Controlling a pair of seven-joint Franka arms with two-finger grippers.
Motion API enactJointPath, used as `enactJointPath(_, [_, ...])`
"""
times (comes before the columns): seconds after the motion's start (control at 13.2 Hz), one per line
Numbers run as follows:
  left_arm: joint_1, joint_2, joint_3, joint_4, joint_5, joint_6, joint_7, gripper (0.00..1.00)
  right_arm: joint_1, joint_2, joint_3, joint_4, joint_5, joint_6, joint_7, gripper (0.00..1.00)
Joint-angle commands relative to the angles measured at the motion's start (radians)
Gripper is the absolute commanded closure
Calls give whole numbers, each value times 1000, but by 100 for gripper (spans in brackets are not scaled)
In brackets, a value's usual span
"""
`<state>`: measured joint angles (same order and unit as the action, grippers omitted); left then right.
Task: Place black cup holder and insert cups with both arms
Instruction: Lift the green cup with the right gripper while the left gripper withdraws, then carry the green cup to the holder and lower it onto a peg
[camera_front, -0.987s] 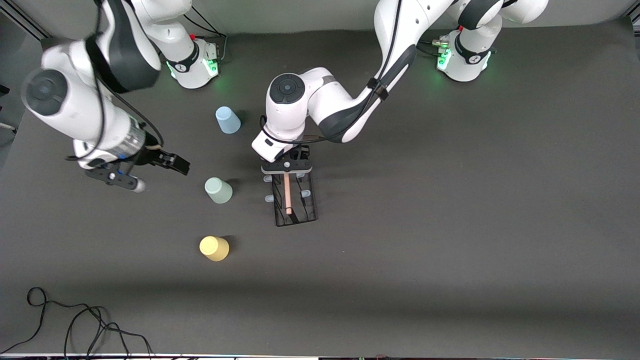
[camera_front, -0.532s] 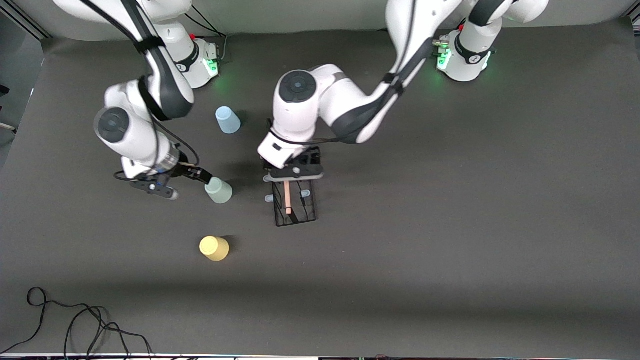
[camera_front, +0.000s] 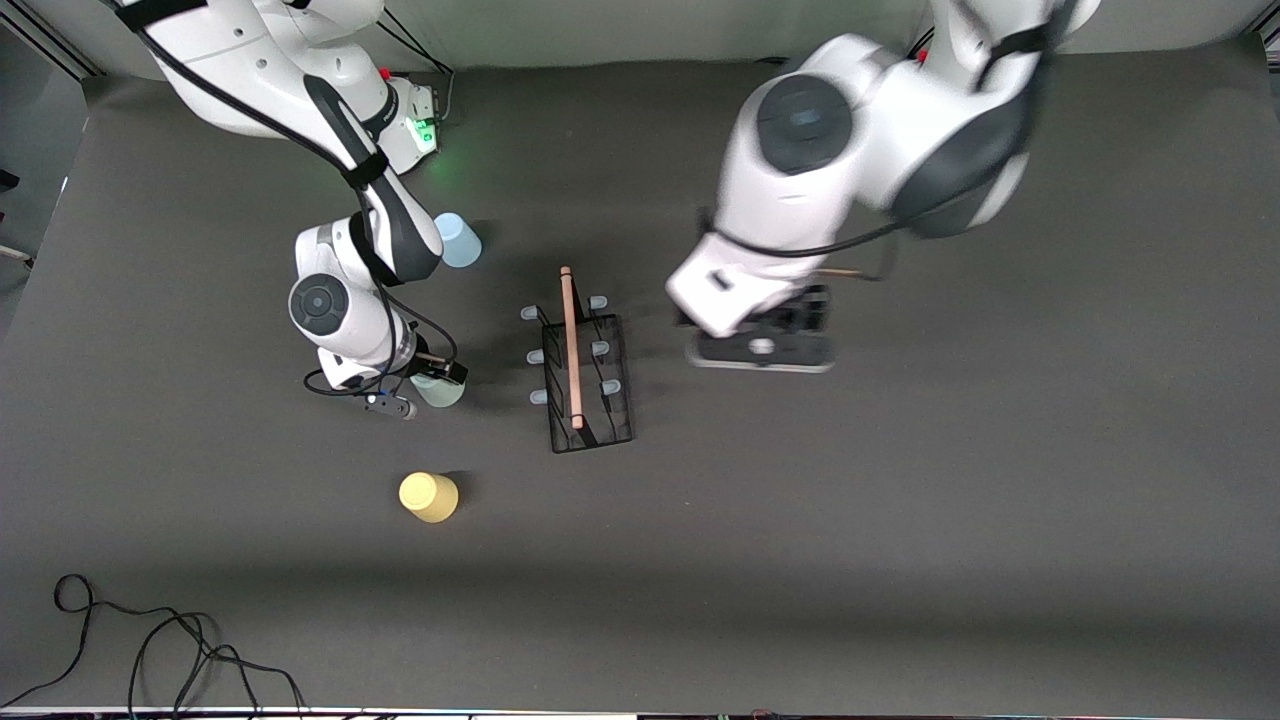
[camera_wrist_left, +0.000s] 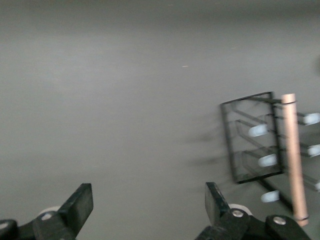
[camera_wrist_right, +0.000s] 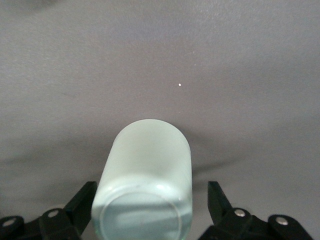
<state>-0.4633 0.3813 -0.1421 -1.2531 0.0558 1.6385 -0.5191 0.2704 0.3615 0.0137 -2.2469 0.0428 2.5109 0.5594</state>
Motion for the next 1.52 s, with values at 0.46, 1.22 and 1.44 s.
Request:
enactJointPath(0.46, [355,-254,-5,-210,-2,-181,307,0,9,-252,-15,110,101,-376,28,100])
enactJointPath(1.22, [494,-429,4,-431,-31,-114,387,0,257,-185,-8,262,138,-399,476,100])
enactJointPath(1.44, [492,-424,38,-433,-59,-85,442,0,302,-145,-12,237,137,-344,494,100])
